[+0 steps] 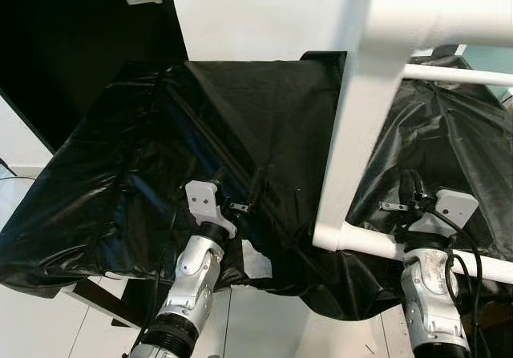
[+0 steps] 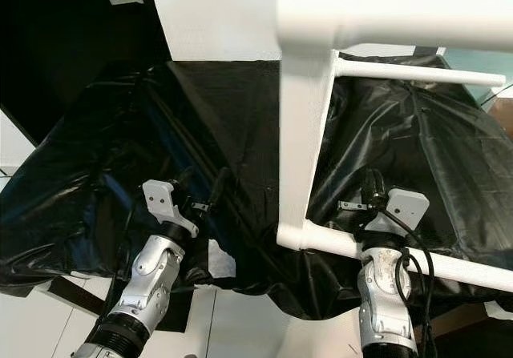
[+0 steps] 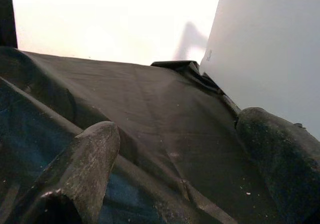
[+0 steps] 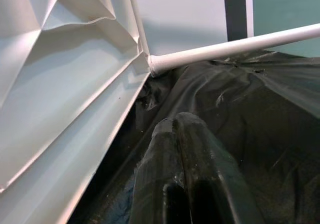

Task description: Building children table

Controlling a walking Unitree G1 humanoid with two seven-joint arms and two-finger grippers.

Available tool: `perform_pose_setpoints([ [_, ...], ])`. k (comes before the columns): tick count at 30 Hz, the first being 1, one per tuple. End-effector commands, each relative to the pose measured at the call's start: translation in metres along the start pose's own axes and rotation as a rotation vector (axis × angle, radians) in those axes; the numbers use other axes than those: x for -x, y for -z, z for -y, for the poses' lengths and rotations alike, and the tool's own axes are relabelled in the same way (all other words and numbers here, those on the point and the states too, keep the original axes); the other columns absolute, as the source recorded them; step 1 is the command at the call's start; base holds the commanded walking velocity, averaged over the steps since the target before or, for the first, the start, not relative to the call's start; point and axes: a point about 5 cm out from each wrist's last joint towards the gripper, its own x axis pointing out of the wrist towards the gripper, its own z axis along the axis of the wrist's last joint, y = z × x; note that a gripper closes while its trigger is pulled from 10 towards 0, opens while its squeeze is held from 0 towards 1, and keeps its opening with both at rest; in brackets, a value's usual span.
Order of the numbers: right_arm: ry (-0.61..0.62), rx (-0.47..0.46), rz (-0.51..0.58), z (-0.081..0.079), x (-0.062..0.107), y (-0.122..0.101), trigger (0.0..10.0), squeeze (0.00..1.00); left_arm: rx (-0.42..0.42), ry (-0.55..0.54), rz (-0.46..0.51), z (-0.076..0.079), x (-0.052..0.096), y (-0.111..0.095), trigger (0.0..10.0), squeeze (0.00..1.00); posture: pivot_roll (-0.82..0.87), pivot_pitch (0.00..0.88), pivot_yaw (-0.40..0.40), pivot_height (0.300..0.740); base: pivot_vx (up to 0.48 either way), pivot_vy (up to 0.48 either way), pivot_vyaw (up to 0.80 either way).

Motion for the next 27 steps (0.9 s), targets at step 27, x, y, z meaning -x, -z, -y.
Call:
perform_pose_setpoints([
  [27,0.056,0.037,-0.342,0.013,0.032,0.045,10.0,0.0,-0.01,0.218,-0.004,0.01,0.008,0.005,10.0,0.0,-0.13,0.002,0.038,0.74,0.0,0.0,0.0],
])
